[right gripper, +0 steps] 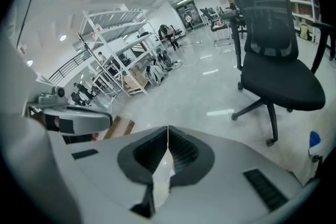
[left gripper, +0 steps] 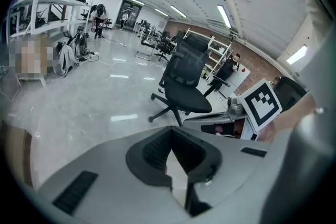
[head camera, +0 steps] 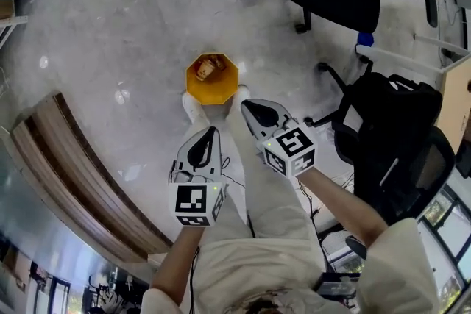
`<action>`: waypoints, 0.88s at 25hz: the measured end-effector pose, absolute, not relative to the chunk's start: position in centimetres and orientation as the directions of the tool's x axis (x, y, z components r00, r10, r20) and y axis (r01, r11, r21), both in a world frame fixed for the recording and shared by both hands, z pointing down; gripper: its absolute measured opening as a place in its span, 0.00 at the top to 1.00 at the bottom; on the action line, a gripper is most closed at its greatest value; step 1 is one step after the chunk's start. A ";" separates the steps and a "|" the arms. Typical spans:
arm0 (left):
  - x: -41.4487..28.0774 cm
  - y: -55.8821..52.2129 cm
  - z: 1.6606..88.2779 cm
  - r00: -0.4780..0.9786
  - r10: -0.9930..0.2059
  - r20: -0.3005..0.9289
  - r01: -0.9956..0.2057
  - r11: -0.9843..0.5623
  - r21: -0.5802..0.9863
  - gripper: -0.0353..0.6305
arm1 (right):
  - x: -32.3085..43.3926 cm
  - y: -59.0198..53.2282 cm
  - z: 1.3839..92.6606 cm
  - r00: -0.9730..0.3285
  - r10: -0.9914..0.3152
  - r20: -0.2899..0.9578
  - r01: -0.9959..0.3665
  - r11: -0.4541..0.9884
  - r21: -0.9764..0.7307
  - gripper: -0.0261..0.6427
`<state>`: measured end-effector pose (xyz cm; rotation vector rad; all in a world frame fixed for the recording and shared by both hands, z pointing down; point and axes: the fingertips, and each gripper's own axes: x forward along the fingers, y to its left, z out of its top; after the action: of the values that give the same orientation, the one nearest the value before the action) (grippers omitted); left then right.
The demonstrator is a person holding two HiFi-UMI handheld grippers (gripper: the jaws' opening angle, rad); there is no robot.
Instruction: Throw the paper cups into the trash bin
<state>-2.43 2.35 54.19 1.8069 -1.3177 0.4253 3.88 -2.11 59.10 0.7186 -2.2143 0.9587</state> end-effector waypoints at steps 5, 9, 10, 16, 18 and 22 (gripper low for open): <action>-2.8 2.3 46.9 0.366 -0.669 0.646 -0.914 -0.129 0.384 0.94 | 3.8 -1.8 51.4 -0.688 -0.238 0.686 -0.642 0.641 -0.421 0.95; -2.8 2.8 41.2 0.372 -0.692 0.618 -0.912 -0.147 0.384 0.94 | 4.0 -0.6 45.5 -0.709 -0.238 0.663 -0.615 0.669 -0.417 0.95; -2.7 3.0 39.8 0.373 -0.700 0.609 -0.911 -0.153 0.383 0.94 | 4.0 -0.2 44.1 -0.716 -0.239 0.655 -0.607 0.676 -0.417 0.95; -2.2 3.5 32.4 0.389 -0.736 0.554 -0.909 -0.210 0.360 0.94 | 4.2 1.3 36.4 -0.756 -0.268 0.597 -0.578 0.702 -0.417 0.95; -2.2 3.6 30.4 0.397 -0.744 0.536 -0.908 -0.235 0.347 0.94 | 4.0 1.5 34.2 -0.766 -0.287 0.575 -0.575 0.706 -0.414 0.95; -1.9 3.3 26.6 0.411 -0.766 0.494 -0.905 -0.277 0.323 0.94 | 3.8 1.0 30.5 -0.778 -0.337 0.530 -0.581 0.707 -0.404 0.95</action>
<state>-1.86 3.29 26.60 2.1118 -1.4142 0.3245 3.84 1.04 30.49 0.7087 -2.4944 0.7915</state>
